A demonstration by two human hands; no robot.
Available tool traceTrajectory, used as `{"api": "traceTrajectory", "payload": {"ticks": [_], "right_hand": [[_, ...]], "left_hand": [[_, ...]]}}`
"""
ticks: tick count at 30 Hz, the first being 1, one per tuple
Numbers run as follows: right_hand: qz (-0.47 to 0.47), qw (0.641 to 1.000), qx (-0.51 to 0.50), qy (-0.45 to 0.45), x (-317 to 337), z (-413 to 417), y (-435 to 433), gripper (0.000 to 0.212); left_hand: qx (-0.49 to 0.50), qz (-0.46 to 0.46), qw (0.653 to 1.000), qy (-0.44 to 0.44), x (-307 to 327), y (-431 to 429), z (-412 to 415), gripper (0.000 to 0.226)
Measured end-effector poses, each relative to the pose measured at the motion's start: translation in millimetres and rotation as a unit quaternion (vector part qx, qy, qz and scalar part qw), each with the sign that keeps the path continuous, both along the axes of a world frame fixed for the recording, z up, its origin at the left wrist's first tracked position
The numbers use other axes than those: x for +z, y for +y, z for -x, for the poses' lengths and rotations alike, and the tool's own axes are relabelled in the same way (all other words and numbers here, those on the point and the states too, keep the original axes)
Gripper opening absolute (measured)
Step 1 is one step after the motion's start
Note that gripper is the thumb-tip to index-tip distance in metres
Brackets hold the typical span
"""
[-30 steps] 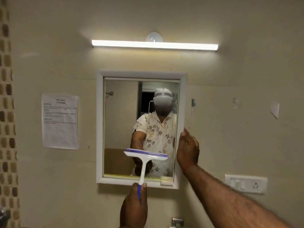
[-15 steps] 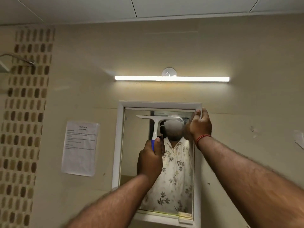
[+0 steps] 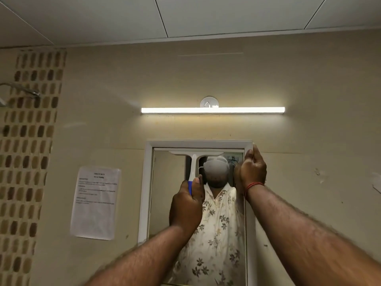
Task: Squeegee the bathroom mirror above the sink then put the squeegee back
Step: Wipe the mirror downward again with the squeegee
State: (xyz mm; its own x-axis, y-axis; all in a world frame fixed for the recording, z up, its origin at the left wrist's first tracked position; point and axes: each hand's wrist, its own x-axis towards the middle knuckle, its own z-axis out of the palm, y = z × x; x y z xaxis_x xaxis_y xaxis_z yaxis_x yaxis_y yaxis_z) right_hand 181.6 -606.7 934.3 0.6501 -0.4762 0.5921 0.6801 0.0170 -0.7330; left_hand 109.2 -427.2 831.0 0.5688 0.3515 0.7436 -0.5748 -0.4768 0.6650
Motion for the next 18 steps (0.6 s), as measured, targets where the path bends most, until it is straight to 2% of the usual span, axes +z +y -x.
{"api": "traceTrajectory", "payload": {"ticks": [6, 11, 18], "right_hand": [[-0.01, 1.0, 0.024, -0.017, -1.1, 3.5, -2.6, 0.041], [-0.002, 0.999, 0.019, -0.031, -4.9, 4.0, -3.2, 0.041], [-0.001, 0.999, 0.017, -0.028, -21.7, -2.1, -6.0, 0.042]], "left_hand": [[0.011, 0.001, 1.0, 0.0, -1.9, -3.4, 0.1, 0.051], [0.039, -0.011, 0.999, -0.006, -10.9, -4.5, -7.7, 0.065], [0.081, -0.03, 0.996, 0.02, -56.0, -11.8, -30.4, 0.065]]}}
